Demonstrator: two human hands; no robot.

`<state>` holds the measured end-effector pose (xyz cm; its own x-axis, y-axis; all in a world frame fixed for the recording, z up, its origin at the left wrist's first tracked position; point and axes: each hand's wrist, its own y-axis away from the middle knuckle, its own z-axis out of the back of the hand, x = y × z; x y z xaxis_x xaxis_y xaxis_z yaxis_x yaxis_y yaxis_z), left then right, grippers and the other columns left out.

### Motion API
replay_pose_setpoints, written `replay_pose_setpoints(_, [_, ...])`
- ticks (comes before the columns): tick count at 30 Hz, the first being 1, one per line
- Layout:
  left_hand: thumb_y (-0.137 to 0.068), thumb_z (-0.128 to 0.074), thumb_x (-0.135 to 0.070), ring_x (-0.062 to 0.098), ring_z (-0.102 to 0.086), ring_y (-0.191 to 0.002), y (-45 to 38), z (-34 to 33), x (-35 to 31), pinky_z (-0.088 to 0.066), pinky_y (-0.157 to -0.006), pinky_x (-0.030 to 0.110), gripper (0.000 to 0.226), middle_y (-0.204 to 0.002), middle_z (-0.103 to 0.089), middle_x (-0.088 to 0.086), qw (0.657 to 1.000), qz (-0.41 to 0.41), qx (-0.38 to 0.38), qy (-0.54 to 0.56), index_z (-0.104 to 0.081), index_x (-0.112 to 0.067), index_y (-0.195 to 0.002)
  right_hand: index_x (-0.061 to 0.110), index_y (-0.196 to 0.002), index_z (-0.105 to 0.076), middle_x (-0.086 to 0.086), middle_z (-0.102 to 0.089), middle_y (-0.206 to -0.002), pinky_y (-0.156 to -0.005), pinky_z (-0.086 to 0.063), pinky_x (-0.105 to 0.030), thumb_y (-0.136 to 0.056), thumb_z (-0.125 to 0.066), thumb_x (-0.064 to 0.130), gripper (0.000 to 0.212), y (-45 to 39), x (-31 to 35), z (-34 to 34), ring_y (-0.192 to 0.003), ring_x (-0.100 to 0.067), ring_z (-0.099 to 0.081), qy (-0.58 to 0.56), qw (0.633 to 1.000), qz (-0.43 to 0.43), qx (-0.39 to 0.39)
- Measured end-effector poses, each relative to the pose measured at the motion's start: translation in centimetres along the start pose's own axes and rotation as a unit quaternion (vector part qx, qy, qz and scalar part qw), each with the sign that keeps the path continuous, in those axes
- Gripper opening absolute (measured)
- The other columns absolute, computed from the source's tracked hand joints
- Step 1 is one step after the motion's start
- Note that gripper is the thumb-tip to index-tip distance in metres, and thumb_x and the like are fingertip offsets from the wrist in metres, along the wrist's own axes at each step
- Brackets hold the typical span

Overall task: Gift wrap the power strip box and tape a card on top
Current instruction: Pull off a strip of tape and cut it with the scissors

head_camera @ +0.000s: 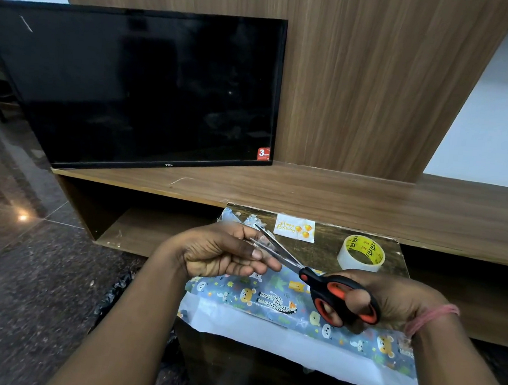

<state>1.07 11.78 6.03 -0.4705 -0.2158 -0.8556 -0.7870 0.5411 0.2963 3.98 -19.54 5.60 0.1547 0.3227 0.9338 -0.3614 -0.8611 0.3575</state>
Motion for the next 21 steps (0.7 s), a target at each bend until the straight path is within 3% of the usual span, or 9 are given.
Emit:
replay_pose_setpoints(3, [-0.093, -0.053, 0.013, 0.02, -0.078, -0.08, -0.1, 0.1, 0.1, -0.062, -0.062, 0.023, 0.027, -0.114, -0.07, 0.03, 1.0, -0.008, 0.012, 0.027, -0.057, 0.01, -0.12, -0.012, -0.11, -0.05, -0.013, -0.056, -0.088, -0.061, -0.035, -0.026, -0.046, -0.083, 0.077, 0.115, 0.0, 0.1, 0.1, -0.079, -0.018, -0.052, 0.015, 1.0, 0.01, 0.008])
replay_pose_setpoints(5, [-0.092, -0.053, 0.013, 0.021, -0.078, -0.08, -0.1, 0.1, 0.2, -0.062, -0.062, 0.024, 0.031, -0.114, -0.07, 0.031, 0.999, -0.01, 0.015, 0.036, -0.056, 0.012, -0.124, -0.007, -0.107, -0.053, -0.017, -0.054, -0.091, -0.062, -0.035, -0.026, -0.047, -0.082, 0.077, 0.107, -0.1, 0.2, 0.0, -0.081, -0.02, -0.05, 0.022, 1.0, 0.015, 0.015])
replay_pose_setpoints(9, [-0.089, -0.055, 0.012, 0.021, -0.078, -0.082, -0.1, -0.4, 0.1, -0.062, -0.063, 0.024, 0.028, -0.113, -0.071, 0.029, 0.999, 0.004, 0.031, 0.028, -0.074, 0.001, -0.106, -0.01, -0.114, -0.052, -0.016, -0.055, -0.096, -0.062, -0.036, -0.023, -0.059, -0.084, 0.067, 0.1, 0.0, 0.1, -0.2, -0.083, -0.017, -0.05, 0.005, 1.0, 0.01, 0.028])
replay_pose_setpoints(13, [-0.092, -0.052, 0.011, 0.019, -0.078, -0.082, -0.2, -0.9, 0.1, -0.062, -0.064, 0.022, 0.033, -0.112, -0.073, 0.025, 0.999, 0.011, 0.041, 0.014, -0.078, -0.004, -0.104, -0.017, -0.122, -0.043, -0.015, -0.054, -0.098, -0.062, -0.033, -0.023, -0.062, -0.087, 0.061, 0.107, 0.1, 0.3, -0.2, -0.079, -0.016, -0.043, 0.013, 0.999, -0.003, 0.03])
replay_pose_setpoints(15, [-0.092, -0.052, 0.013, 0.021, -0.078, -0.083, -0.4, -1.1, 0.2, -0.063, -0.065, 0.023, 0.032, -0.113, -0.072, 0.027, 0.999, 0.014, 0.041, 0.026, -0.077, -0.002, -0.104, -0.021, -0.124, -0.04, -0.014, -0.054, -0.096, -0.06, -0.029, -0.026, -0.061, -0.089, 0.044, 0.103, 0.1, 0.5, -0.3, -0.075, -0.015, -0.043, 0.017, 0.999, -0.013, 0.03])
replay_pose_setpoints(18, [-0.09, -0.055, 0.012, 0.022, -0.078, -0.084, -0.6, -1.1, 0.5, -0.063, -0.066, 0.025, 0.028, -0.114, -0.071, 0.03, 0.998, 0.011, 0.042, 0.037, -0.075, 0.0, -0.105, -0.017, -0.118, -0.049, -0.015, -0.056, -0.091, -0.059, -0.025, -0.03, -0.054, -0.076, 0.021, 0.079, 0.0, 0.5, -0.5, -0.072, -0.016, -0.043, 0.012, 1.0, -0.023, 0.015])
replay_pose_setpoints(20, [-0.09, -0.054, 0.012, 0.023, -0.078, -0.084, -0.7, -1.1, 0.6, -0.063, -0.066, 0.026, 0.028, -0.114, -0.07, 0.031, 0.998, 0.008, 0.038, 0.048, -0.073, 0.002, -0.108, -0.015, -0.111, -0.05, -0.015, -0.055, -0.092, -0.059, -0.028, -0.027, -0.06, -0.079, 0.029, 0.073, 0.0, 0.6, -0.6, -0.073, -0.018, -0.043, 0.015, 1.0, -0.012, 0.013])
replay_pose_setpoints(21, [-0.09, -0.054, 0.013, 0.023, -0.078, -0.084, -0.7, -1.0, 0.6, -0.064, -0.066, 0.026, 0.027, -0.114, -0.07, 0.031, 0.998, 0.008, 0.035, 0.053, -0.072, 0.004, -0.109, -0.015, -0.109, -0.049, -0.016, -0.053, -0.093, -0.059, -0.029, -0.027, -0.062, -0.085, 0.039, 0.081, -0.1, 0.5, -0.4, -0.076, -0.023, -0.041, 0.018, 1.0, -0.005, 0.016])
